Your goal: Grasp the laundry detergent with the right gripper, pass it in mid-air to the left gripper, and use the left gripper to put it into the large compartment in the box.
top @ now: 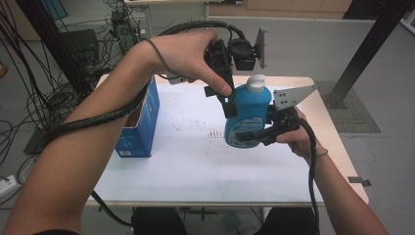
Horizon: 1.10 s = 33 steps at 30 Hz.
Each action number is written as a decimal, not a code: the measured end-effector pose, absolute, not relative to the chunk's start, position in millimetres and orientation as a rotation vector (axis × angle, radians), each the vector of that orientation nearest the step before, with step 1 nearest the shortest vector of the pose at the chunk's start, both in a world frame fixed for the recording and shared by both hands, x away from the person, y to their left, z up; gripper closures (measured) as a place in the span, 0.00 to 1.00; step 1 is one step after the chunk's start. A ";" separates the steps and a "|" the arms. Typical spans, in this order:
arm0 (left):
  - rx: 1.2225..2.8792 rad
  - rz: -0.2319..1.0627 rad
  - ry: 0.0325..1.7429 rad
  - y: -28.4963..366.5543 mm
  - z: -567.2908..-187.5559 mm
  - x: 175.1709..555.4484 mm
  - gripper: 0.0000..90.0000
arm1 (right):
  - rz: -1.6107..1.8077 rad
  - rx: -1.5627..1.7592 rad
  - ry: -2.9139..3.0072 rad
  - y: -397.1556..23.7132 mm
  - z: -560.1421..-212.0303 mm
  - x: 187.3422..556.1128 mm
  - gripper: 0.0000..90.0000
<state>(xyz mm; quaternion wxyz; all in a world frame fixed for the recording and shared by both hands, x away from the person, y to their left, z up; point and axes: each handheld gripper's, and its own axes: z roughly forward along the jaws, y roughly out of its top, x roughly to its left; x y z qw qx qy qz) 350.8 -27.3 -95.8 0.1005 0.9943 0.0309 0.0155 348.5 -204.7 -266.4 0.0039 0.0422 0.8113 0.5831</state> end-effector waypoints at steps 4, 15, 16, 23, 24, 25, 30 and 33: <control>2.946 0.042 0.078 -31.4 -97.2 349.5 0.12 | 1.838 0.123 2.544 -201.8 -265.2 348.1 0.47; 2.955 0.028 0.042 -44.0 -100.6 344.2 0.12 | 1.818 0.089 2.580 -187.4 -266.5 345.4 0.47; 2.958 0.029 0.035 -45.5 -101.3 343.6 0.12 | 1.809 0.081 2.586 -184.9 -267.5 345.4 0.47; 2.954 0.027 0.032 -48.4 -102.1 342.1 0.12 | 1.817 0.084 2.595 -181.3 -269.5 345.2 0.47; 2.955 0.025 0.030 -48.7 -102.1 342.0 0.12 | 1.817 0.082 2.595 -180.9 -269.5 345.1 0.47; 2.957 0.025 0.029 -49.0 -102.3 341.9 0.12 | 1.816 0.079 2.597 -180.6 -269.6 344.9 0.47; 2.957 0.026 0.031 -49.6 -102.8 341.7 0.12 | 1.814 0.074 2.601 -179.3 -270.1 344.5 0.47; 2.952 0.025 0.035 -48.9 -102.3 342.3 0.12 | 1.820 0.077 2.606 -179.2 -270.2 344.2 0.47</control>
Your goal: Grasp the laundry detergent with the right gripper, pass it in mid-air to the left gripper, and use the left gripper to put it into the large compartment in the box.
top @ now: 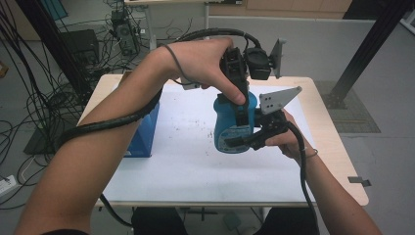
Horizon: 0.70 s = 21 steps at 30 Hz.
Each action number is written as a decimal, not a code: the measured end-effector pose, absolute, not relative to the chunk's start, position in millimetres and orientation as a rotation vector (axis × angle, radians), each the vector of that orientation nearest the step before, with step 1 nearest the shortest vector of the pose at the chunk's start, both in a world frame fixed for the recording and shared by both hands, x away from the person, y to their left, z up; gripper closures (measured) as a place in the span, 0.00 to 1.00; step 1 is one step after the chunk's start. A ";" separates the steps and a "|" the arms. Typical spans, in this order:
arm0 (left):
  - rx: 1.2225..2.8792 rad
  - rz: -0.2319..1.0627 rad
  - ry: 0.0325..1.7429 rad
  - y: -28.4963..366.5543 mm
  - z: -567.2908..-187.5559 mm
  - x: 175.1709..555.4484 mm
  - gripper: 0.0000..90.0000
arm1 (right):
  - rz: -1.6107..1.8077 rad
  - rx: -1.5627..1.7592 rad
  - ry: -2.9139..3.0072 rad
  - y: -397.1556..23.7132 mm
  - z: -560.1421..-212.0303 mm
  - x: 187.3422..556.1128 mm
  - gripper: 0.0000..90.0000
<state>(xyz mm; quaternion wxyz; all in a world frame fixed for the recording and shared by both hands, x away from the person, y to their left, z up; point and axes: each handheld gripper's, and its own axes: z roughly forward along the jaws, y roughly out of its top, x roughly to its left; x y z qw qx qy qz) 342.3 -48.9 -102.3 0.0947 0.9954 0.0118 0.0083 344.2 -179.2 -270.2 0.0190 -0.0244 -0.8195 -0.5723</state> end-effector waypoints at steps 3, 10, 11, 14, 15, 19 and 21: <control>2.948 0.027 0.038 -48.0 -101.7 342.5 0.12 | -1.781 -0.077 -2.541 -179.4 -270.8 344.9 0.47; 2.947 0.030 0.042 -46.0 -101.3 341.7 0.12 | -1.777 -0.078 -2.546 -180.2 -271.5 345.0 0.47; 2.947 0.032 0.041 -45.8 -101.3 341.9 0.12 | -1.777 -0.078 -2.544 -180.3 -271.7 345.1 0.47; 2.947 0.032 0.046 -45.2 -101.6 341.9 0.12 | -1.779 -0.079 -2.546 -180.7 -272.0 345.2 0.47; 2.946 0.032 0.049 -45.2 -101.5 342.1 0.12 | -1.780 -0.077 -2.547 -180.7 -272.1 345.3 0.47; 2.946 0.030 0.047 -44.9 -101.6 342.1 0.12 | -1.777 -0.080 -2.543 -180.5 -272.5 344.9 0.47; 2.945 0.031 0.051 -44.9 -101.6 342.2 0.12 | -1.777 -0.079 -2.545 -180.4 -272.6 345.0 0.47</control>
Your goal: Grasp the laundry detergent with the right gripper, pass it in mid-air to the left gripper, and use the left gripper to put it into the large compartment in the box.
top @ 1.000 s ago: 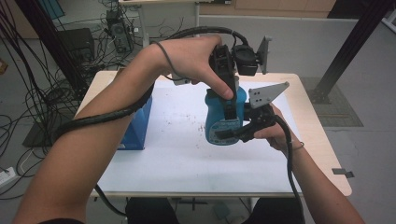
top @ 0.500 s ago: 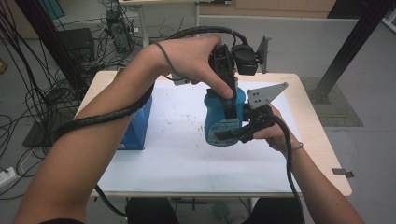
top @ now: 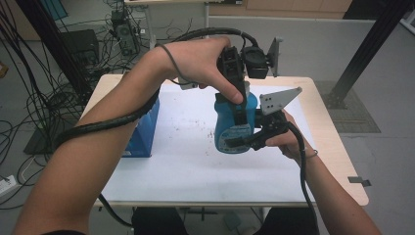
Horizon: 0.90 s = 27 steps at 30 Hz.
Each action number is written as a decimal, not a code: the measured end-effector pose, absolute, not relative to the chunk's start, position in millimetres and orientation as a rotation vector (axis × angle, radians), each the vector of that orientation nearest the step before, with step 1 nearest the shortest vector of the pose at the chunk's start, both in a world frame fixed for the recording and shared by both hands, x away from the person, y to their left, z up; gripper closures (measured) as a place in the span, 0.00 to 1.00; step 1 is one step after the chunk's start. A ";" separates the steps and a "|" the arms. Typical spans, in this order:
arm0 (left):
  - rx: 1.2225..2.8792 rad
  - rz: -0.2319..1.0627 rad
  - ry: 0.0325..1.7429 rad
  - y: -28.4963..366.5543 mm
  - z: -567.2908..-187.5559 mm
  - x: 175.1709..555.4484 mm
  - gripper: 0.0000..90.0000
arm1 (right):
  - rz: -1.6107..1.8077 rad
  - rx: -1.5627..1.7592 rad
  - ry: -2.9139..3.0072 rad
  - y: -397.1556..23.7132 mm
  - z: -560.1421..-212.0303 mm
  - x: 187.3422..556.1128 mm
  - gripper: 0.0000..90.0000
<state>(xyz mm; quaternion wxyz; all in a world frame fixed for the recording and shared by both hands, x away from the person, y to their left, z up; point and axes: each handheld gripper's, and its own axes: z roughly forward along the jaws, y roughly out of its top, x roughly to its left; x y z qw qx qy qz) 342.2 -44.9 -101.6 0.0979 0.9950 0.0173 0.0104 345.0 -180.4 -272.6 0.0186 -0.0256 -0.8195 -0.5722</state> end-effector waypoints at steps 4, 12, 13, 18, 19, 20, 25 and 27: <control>2.947 0.030 0.053 -44.1 -101.7 342.1 0.12 | -1.776 -0.080 -2.546 -180.6 -272.4 345.0 0.47; 2.939 0.031 0.047 -43.3 -101.4 341.8 0.12 | -1.785 -0.087 -2.545 -182.7 -271.7 345.9 0.47; 2.939 0.033 0.048 -43.2 -101.3 342.0 0.12 | -1.784 -0.085 -2.546 -182.9 -271.5 346.0 0.47; 2.931 0.033 0.048 -42.7 -100.5 342.3 0.12 | -1.783 -0.085 -2.548 -183.5 -271.4 346.0 0.47; 2.930 0.033 0.046 -42.7 -100.6 342.2 0.12 | -1.784 -0.083 -2.549 -183.5 -271.5 346.1 0.47; 2.932 0.034 0.050 -42.9 -100.7 342.1 0.12 | -1.784 -0.083 -2.549 -183.4 -271.5 346.0 0.47; 2.936 0.035 0.051 -43.4 -100.7 342.4 0.12 | -1.782 -0.080 -2.550 -182.9 -271.8 346.0 0.47; 2.938 0.037 0.051 -43.5 -100.5 342.3 0.12 | -1.778 -0.074 -2.553 -182.5 -271.8 345.9 0.47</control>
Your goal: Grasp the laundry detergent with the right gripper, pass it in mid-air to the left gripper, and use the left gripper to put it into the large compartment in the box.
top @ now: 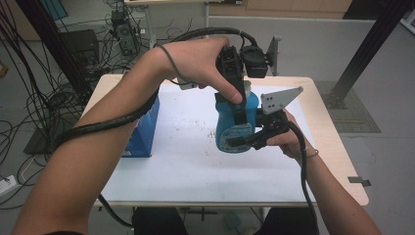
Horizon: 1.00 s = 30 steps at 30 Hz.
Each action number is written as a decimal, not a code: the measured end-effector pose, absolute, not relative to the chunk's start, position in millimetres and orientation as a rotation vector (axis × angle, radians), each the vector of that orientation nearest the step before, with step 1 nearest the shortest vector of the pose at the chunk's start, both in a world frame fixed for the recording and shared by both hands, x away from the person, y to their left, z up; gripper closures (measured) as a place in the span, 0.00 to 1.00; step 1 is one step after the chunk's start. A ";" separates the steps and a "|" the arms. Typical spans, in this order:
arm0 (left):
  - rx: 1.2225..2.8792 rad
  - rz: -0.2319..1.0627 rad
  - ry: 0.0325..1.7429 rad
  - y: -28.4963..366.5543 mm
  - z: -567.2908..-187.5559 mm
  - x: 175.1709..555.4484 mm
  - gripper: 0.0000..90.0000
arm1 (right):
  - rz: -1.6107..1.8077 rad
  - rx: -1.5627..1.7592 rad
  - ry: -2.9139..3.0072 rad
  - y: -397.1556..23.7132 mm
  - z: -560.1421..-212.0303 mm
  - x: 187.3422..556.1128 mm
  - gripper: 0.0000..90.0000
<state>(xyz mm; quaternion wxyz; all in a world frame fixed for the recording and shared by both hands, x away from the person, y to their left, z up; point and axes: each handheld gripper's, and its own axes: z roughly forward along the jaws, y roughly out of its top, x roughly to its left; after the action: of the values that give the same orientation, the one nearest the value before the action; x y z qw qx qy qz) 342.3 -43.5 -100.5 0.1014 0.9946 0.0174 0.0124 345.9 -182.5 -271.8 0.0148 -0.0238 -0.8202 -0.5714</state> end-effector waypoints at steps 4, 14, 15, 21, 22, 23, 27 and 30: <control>2.935 0.040 0.051 -43.5 -99.3 341.9 0.12 | -1.777 -0.071 -2.556 -181.8 -271.9 345.7 0.47; 2.936 0.043 0.057 -42.5 -99.9 340.4 0.12 | -1.776 -0.073 -2.554 -181.3 -271.9 344.6 0.47; 2.935 0.041 0.062 -42.2 -100.0 340.4 0.12 | -1.777 -0.068 -2.557 -181.1 -271.9 344.5 0.47; 2.931 0.044 0.061 -41.3 -98.4 339.5 0.12 | -1.773 -0.061 -2.563 -180.7 -271.3 344.1 0.47; 2.931 0.044 0.061 -41.3 -98.4 339.5 0.12 | -1.774 -0.068 -2.558 -180.6 -271.4 344.1 0.47; 2.932 0.044 0.059 -41.3 -98.5 339.3 0.12 | -1.774 -0.068 -2.558 -180.6 -271.4 344.1 0.47; 2.936 0.047 0.060 -41.3 -99.5 339.8 0.12 | -1.774 -0.063 -2.563 -180.8 -271.2 344.1 0.47; 2.934 0.048 0.061 -41.6 -99.7 339.7 0.12 | -1.775 -0.069 -2.558 -180.9 -271.2 344.0 0.47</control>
<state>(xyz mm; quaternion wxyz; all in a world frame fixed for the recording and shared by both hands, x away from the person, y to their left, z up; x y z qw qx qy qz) 339.7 -41.6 -99.7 0.1032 0.9943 0.0206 0.0162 344.0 -180.9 -271.2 0.0137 -0.0223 -0.8212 -0.5700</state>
